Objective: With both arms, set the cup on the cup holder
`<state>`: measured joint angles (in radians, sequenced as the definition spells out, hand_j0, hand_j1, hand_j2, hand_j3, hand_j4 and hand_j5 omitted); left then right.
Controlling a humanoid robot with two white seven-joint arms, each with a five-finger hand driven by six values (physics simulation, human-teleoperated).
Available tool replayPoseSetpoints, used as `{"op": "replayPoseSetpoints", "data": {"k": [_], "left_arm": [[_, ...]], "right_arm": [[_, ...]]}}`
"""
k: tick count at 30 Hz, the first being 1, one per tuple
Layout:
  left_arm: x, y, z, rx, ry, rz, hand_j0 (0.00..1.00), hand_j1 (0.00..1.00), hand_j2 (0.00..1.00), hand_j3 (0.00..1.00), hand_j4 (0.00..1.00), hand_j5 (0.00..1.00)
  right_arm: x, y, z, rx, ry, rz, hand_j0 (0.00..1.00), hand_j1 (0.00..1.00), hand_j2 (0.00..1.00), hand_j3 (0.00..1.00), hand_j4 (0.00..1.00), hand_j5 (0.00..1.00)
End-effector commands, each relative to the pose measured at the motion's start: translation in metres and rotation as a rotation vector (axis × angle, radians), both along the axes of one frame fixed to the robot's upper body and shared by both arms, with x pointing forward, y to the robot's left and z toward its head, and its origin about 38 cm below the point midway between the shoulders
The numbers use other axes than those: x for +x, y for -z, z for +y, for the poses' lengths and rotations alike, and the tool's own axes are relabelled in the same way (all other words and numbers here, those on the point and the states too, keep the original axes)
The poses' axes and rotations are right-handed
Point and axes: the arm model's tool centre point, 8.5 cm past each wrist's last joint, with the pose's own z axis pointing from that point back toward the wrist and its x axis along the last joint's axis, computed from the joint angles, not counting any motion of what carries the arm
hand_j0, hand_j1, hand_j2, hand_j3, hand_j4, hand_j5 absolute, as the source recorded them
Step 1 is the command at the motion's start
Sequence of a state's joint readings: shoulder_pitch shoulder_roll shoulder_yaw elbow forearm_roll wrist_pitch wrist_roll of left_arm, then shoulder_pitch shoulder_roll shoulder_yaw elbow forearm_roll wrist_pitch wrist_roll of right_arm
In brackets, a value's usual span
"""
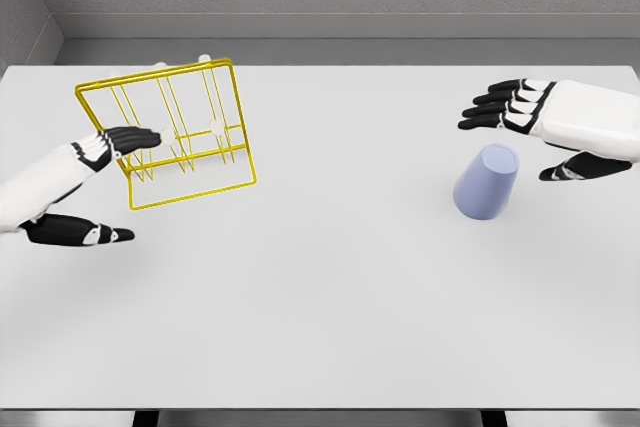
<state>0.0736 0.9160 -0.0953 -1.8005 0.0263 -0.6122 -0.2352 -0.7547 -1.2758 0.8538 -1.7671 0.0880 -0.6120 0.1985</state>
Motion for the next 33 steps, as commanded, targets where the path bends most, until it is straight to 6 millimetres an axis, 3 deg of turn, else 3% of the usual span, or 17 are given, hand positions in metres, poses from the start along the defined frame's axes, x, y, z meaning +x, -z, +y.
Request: {"op": "replayPoseSetpoints", "data": {"k": [1, 8, 12, 16, 18, 22, 27, 29, 33], "left_arm": [[0.000, 0.000, 0.000, -0.003, 0.000, 0.002, 1.00, 1.00, 1.00, 1.00, 1.00, 1.00], [0.001, 0.000, -0.002, -0.017, -0.002, -0.005, 1.00, 1.00, 1.00, 1.00, 1.00, 1.00], [0.001, 0.001, -0.002, -0.012, -0.001, -0.005, 1.00, 1.00, 1.00, 1.00, 1.00, 1.00], [0.001, 0.001, -0.004, -0.022, 0.002, -0.004, 1.00, 1.00, 1.00, 1.00, 1.00, 1.00], [0.001, 0.006, -0.010, -0.057, 0.002, -0.002, 1.00, 1.00, 1.00, 1.00, 1.00, 1.00], [-0.001, 0.026, -0.039, -0.098, 0.078, 0.062, 1.00, 1.00, 1.00, 1.00, 1.00, 1.00], [-0.003, 0.037, -0.058, -0.169, 0.132, 0.129, 1.00, 1.00, 1.00, 1.00, 1.00, 1.00], [-0.002, 0.037, -0.063, -0.214, 0.145, 0.153, 1.00, 1.00, 1.00, 1.00, 1.00, 1.00], [-0.007, 0.046, -0.072, -0.243, 0.177, 0.209, 1.00, 1.00, 1.00, 1.00, 1.00, 1.00]], "right_arm": [[0.001, 0.001, 0.003, 0.010, -0.005, 0.005, 1.00, 1.00, 1.00, 1.00, 1.00, 1.00], [0.002, -0.004, 0.003, 0.018, -0.003, -0.008, 1.00, 1.00, 1.00, 1.00, 1.00, 1.00], [0.002, 0.011, 0.006, -0.192, -0.045, 0.111, 0.99, 0.99, 0.99, 0.99, 0.99, 0.99], [0.024, 0.012, 0.005, -0.261, -0.028, 0.143, 0.99, 0.99, 0.99, 0.99, 0.99, 0.99], [0.027, 0.002, 0.008, -0.254, -0.032, 0.117, 0.99, 0.99, 0.99, 0.99, 0.99, 0.99], [0.040, -0.007, 0.009, -0.231, -0.013, 0.094, 0.99, 0.99, 0.99, 0.99, 0.99, 0.99], [0.062, 0.013, 0.012, -0.205, 0.015, 0.129, 0.99, 0.99, 0.99, 0.99, 0.99, 0.99], [0.063, 0.026, 0.013, -0.227, 0.015, 0.153, 0.99, 0.99, 0.99, 0.99, 0.99, 0.99], [0.064, 0.028, 0.008, -0.256, 0.029, 0.149, 0.99, 0.99, 0.99, 0.99, 0.99, 0.99]]}}
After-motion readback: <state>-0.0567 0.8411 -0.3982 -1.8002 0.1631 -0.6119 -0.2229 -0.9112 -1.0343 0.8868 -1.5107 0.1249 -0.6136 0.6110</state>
